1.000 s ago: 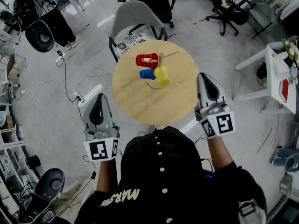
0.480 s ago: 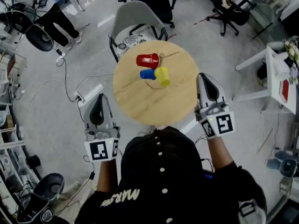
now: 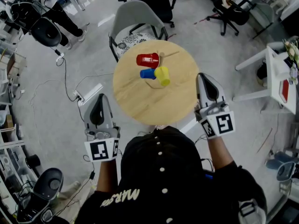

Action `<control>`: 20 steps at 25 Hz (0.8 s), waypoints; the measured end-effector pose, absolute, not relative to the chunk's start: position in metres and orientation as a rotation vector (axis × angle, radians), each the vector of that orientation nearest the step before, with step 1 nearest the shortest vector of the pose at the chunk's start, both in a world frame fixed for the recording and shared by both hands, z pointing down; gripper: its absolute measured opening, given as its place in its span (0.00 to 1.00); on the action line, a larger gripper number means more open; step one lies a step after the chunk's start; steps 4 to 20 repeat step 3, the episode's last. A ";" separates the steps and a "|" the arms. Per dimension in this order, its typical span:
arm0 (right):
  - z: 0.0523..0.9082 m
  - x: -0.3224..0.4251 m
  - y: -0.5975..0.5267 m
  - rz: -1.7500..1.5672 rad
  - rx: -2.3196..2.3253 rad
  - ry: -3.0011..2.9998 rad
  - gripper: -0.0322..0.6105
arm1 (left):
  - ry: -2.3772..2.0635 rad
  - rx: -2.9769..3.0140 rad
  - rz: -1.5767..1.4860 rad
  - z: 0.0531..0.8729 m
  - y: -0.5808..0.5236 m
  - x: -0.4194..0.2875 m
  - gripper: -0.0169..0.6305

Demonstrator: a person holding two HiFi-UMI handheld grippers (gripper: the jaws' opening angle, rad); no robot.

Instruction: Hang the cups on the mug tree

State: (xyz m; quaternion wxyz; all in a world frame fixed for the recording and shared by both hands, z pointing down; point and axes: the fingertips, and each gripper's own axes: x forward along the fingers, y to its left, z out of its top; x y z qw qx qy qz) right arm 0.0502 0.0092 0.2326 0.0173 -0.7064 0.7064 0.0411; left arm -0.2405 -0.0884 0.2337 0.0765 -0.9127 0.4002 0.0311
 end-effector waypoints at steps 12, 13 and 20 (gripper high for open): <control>0.233 0.050 0.010 0.128 -2.193 2.200 0.05 | 1.192 -2.730 0.089 0.234 -0.088 -0.239 0.02; 0.233 0.050 0.010 0.128 -2.193 2.200 0.05 | 1.192 -2.730 0.089 0.234 -0.088 -0.239 0.02; 0.233 0.050 0.010 0.128 -2.193 2.200 0.05 | 1.192 -2.730 0.089 0.234 -0.088 -0.239 0.02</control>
